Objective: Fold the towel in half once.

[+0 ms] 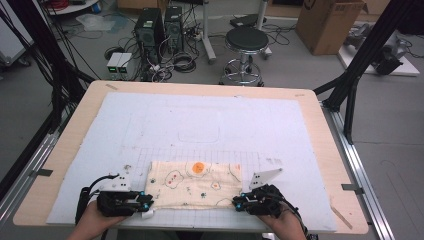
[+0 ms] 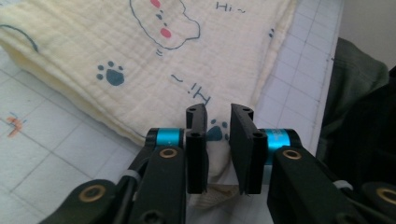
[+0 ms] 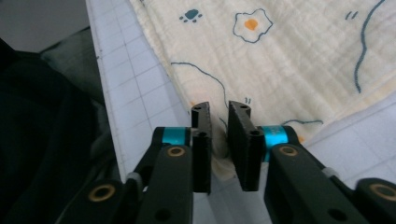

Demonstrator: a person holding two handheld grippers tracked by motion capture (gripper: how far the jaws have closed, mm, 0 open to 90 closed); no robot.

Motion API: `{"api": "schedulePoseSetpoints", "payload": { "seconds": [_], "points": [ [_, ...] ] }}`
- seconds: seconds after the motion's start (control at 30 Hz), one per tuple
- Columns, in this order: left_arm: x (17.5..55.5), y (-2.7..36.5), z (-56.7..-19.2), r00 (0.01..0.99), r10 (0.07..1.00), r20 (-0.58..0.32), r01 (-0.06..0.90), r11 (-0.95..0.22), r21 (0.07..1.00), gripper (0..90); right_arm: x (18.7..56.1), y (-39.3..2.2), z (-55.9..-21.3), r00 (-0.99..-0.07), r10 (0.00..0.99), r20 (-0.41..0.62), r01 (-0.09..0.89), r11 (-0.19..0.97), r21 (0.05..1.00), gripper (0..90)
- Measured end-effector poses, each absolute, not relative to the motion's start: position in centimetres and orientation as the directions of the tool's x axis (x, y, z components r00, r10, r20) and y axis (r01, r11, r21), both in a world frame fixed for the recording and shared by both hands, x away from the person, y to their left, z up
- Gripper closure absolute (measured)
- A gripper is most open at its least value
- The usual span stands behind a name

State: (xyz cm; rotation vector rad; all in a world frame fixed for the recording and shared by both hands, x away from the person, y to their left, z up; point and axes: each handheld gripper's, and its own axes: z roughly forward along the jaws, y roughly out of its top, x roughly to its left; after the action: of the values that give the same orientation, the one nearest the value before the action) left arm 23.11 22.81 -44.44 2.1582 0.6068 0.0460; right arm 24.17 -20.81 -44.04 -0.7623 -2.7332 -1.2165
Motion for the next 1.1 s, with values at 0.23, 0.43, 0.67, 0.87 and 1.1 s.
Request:
{"api": "schedulePoseSetpoints", "payload": {
  "seconds": [0.23, 0.43, 0.67, 0.87, 1.1],
  "points": [
    [23.0, 22.8, -43.8, 0.883, 0.449, -0.138, 0.374, -0.492, 0.787, 86.6, 24.3, -21.0, -43.6, -0.875, 0.412, 0.255, 0.46, 0.544, 0.702, 85.8],
    [22.8, 23.2, -43.6, 0.881, 0.444, -0.162, 0.379, -0.459, 0.804, 86.9, 24.2, -21.5, -43.0, -0.876, 0.399, 0.272, 0.46, 0.518, 0.721, 85.8],
    [22.6, 23.0, -43.9, 0.893, 0.419, -0.166, 0.376, -0.49, 0.787, 86.9, 23.8, -21.4, -43.5, -0.879, 0.376, 0.293, 0.465, 0.535, 0.706, 83.6],
    [22.6, 23.5, -43.5, 0.896, 0.393, -0.208, 0.383, -0.444, 0.81, 72.6, 23.7, -21.6, -42.8, -0.874, 0.357, 0.329, 0.475, 0.486, 0.734, 65.0],
    [22.5, 24.1, -42.8, 0.897, 0.387, -0.214, 0.371, -0.395, 0.841, 65.9, 23.8, -22.2, -42.3, -0.865, 0.371, 0.339, 0.484, 0.437, 0.758, 61.8]
  ]
}}
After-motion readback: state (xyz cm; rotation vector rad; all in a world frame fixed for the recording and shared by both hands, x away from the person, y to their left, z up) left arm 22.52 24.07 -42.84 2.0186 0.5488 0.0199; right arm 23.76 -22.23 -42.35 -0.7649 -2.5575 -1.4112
